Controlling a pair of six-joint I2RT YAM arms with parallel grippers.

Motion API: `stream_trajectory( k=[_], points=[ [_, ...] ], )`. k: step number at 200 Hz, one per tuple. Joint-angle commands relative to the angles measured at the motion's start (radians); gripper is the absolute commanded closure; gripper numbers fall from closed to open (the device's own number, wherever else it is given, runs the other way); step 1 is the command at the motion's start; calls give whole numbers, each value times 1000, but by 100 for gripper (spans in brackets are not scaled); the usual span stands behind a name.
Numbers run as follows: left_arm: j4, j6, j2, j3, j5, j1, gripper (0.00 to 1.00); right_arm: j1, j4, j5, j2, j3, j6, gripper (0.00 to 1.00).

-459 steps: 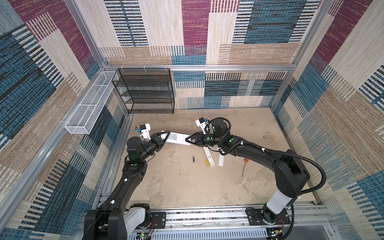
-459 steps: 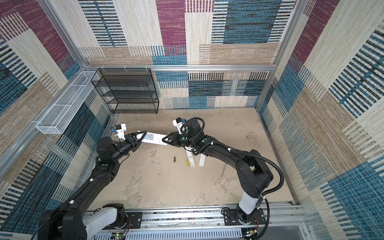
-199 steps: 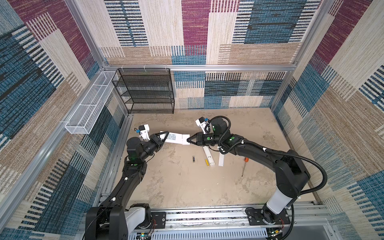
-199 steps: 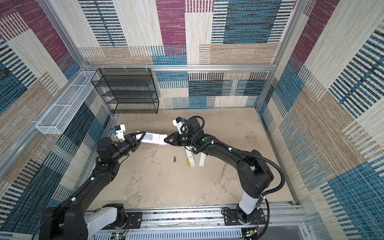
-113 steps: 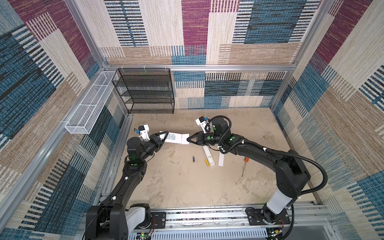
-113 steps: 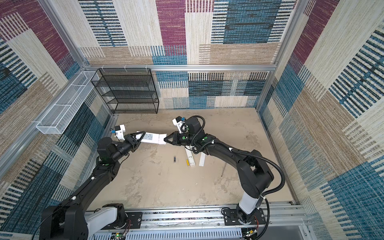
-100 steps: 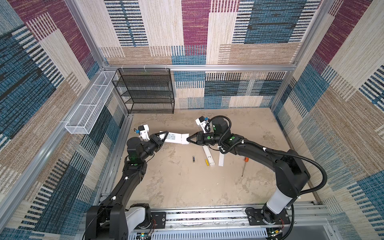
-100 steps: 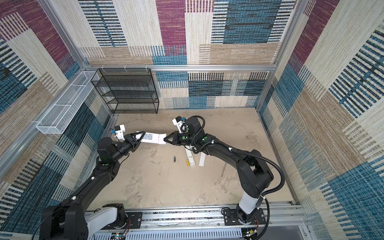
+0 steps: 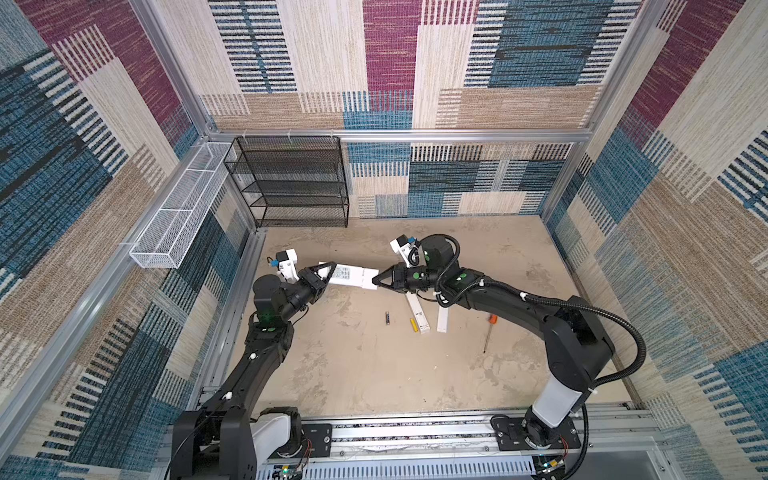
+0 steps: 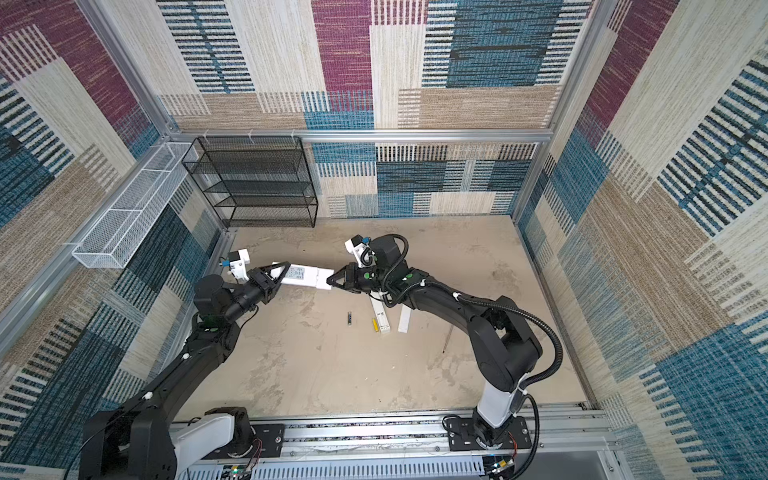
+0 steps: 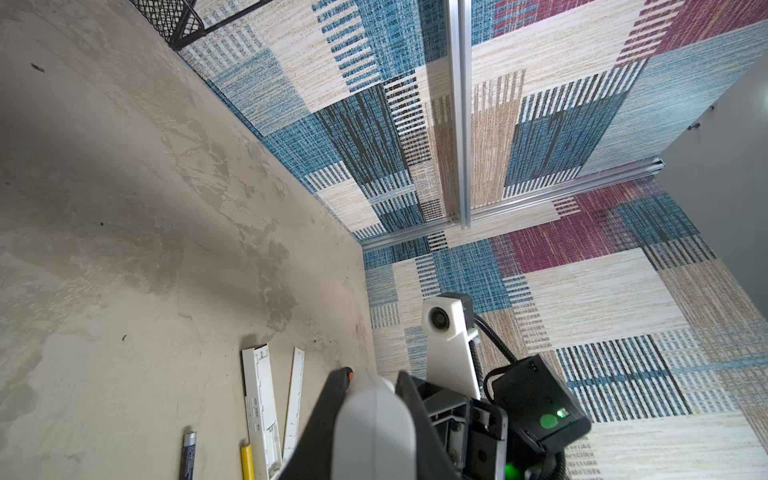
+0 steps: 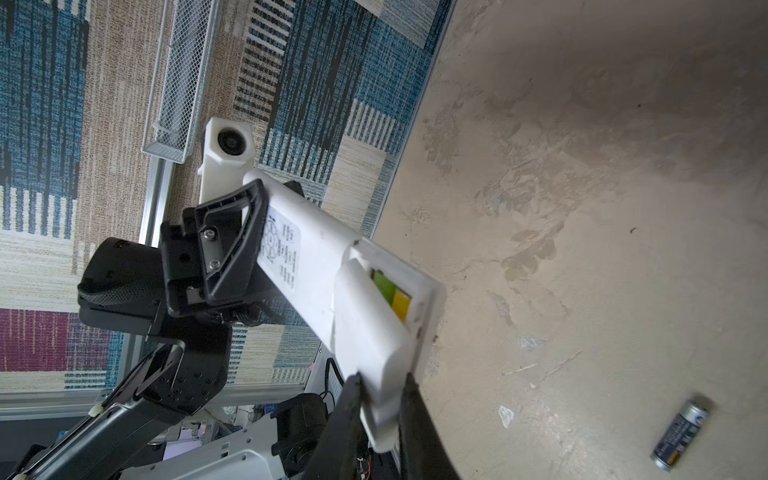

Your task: Unload the batteries from the remote control

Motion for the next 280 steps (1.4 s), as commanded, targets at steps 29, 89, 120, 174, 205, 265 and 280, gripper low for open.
stream_trajectory(
  k=[29,89,120,174,205,265,280],
  points=[
    [78,-43,1,-4,76,-3,100,5,56,-24,-3,12,13,86],
    [80,-42,4,-5,77,-2,100,5,76,-34,5,11,31,90],
    [80,-41,8,-4,77,0,100,5,76,-39,8,18,32,93],
    [83,-39,25,-1,79,2,100,2,46,-11,-4,27,7,95],
    [86,-40,31,-1,81,4,100,1,13,28,-25,28,-34,96],
    [89,-43,53,-3,81,7,100,0,-22,57,-37,26,-69,97],
    [87,-42,57,-4,81,9,100,0,-28,61,-40,26,-75,97]
  ],
)
